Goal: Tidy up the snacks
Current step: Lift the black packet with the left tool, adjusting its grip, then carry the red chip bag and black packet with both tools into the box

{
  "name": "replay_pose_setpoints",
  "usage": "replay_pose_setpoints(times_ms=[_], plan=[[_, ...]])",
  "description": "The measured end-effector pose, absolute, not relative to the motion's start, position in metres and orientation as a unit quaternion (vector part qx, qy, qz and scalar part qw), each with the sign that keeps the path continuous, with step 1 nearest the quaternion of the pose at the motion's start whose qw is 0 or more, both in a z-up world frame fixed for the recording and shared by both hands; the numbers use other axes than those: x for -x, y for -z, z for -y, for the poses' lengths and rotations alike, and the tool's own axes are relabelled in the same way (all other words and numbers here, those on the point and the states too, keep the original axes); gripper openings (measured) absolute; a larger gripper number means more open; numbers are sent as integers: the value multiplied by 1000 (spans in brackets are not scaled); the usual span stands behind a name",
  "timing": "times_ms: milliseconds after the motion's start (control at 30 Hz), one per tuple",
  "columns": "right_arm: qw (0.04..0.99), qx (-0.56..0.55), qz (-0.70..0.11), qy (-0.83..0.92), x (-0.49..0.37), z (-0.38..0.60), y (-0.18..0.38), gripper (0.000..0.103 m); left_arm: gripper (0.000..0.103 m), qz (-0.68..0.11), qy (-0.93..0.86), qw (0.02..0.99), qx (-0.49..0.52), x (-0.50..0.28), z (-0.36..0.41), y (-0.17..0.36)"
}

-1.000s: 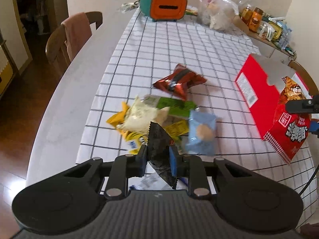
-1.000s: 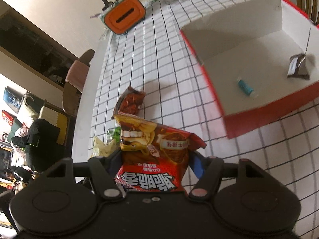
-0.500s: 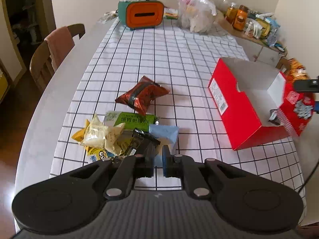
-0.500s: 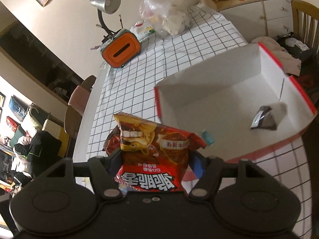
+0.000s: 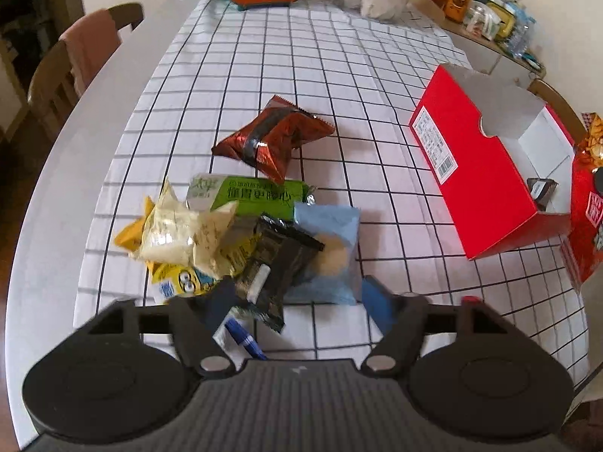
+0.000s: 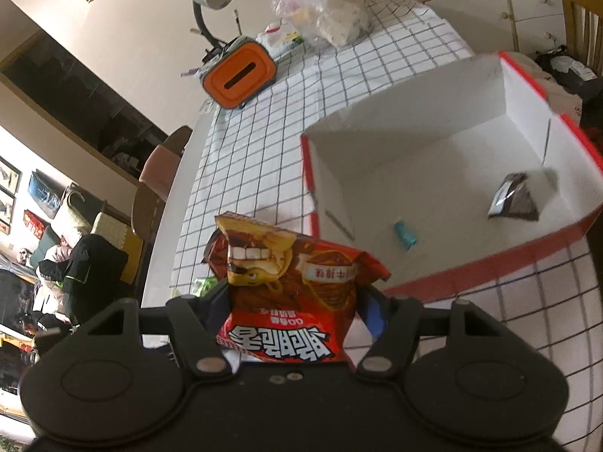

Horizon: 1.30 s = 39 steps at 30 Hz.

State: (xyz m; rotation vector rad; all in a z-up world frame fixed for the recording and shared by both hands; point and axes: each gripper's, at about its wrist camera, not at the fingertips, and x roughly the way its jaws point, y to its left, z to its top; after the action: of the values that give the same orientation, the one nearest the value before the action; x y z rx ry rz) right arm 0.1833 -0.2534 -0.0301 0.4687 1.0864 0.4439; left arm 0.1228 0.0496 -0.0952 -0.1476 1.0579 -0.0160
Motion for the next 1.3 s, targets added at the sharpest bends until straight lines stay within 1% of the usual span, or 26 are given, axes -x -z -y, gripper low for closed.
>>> replay_pose_setpoints(times_ms=[233, 333, 367, 400, 433, 500, 600, 667, 700, 967, 1300], plan=[[801, -226, -522, -184, -170, 230, 44, 69, 75, -517, 68, 853, -3, -141, -50, 116], [803, -230, -523, -170, -165, 224, 48, 69, 75, -519, 84, 851, -20, -148, -52, 122], [803, -231, -523, -166, -164, 223, 49, 69, 71, -521, 92, 848, -24, -151, -53, 124], [804, -232, -523, -162, -162, 222, 49, 69, 65, -524, 94, 846, -26, -153, -54, 127], [804, -234, -523, -157, -161, 221, 50, 69, 62, -527, 96, 844, -28, -155, -56, 130], [805, -238, -523, -149, -159, 221, 51, 69, 50, -534, 103, 839, -23, -158, -59, 134], [807, -242, -521, -138, -156, 221, 52, 69, 47, -533, 109, 839, -16, -159, -62, 135], [808, -244, -520, -132, -155, 219, 52, 69, 36, -531, 111, 840, -15, -158, -64, 135], [808, -244, -519, -130, -155, 220, 53, 69, 34, -530, 110, 841, -14, -157, -64, 134], [815, -239, -513, -123, -152, 223, 48, 69, 31, -518, 88, 851, 0, -147, -64, 126], [829, -221, -494, -137, -165, 251, 30, 69, 31, -481, 76, 874, 15, -138, -33, 70]])
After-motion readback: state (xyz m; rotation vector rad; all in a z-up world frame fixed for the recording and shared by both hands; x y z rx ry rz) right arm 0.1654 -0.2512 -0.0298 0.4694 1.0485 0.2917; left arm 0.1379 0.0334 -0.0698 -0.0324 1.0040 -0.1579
